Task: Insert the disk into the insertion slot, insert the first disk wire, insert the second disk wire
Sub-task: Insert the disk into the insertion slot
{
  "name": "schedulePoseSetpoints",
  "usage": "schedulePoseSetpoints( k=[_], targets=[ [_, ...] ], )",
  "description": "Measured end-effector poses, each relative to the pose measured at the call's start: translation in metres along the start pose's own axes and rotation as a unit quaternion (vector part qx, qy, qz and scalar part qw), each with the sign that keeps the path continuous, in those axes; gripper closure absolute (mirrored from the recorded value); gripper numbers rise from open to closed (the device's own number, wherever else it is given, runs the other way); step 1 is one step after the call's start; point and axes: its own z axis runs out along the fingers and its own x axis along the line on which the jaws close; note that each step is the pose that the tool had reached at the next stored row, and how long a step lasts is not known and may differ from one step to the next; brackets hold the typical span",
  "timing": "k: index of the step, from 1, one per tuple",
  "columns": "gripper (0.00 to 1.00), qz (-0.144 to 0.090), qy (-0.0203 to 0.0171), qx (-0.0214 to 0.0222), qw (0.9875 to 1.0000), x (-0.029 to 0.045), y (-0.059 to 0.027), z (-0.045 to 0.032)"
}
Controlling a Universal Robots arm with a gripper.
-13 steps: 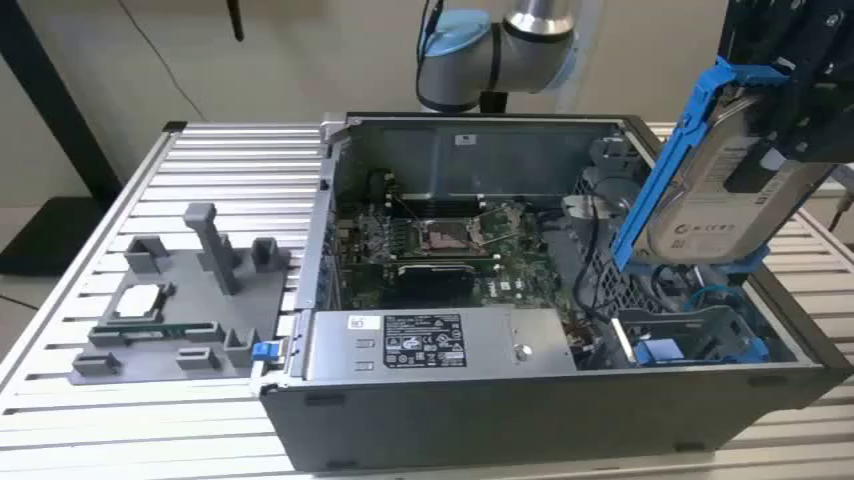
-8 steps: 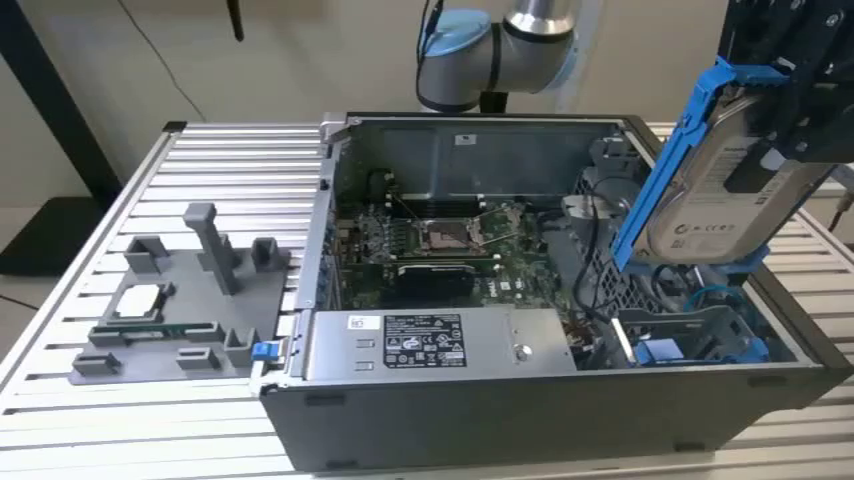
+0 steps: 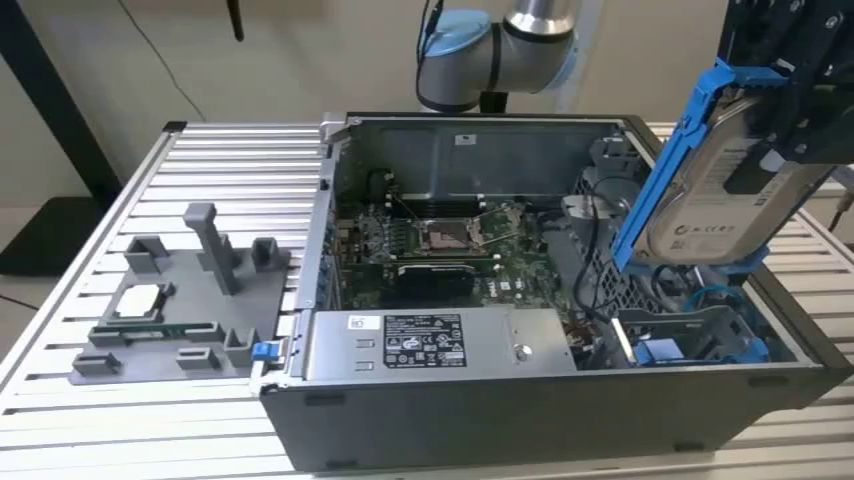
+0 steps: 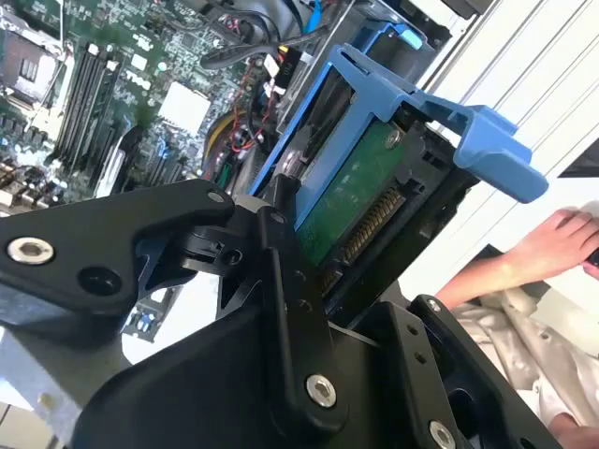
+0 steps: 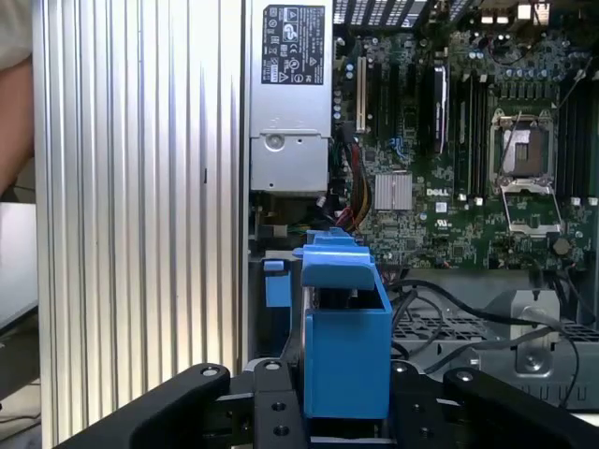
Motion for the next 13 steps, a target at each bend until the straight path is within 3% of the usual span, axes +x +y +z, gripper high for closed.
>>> schedulePoseSetpoints(
  k=[13],
  targets=[
    [1.0, 0.0, -0.0015, 0.0, 1.0, 0.0064, -0.0023, 0.0136]
  ],
)
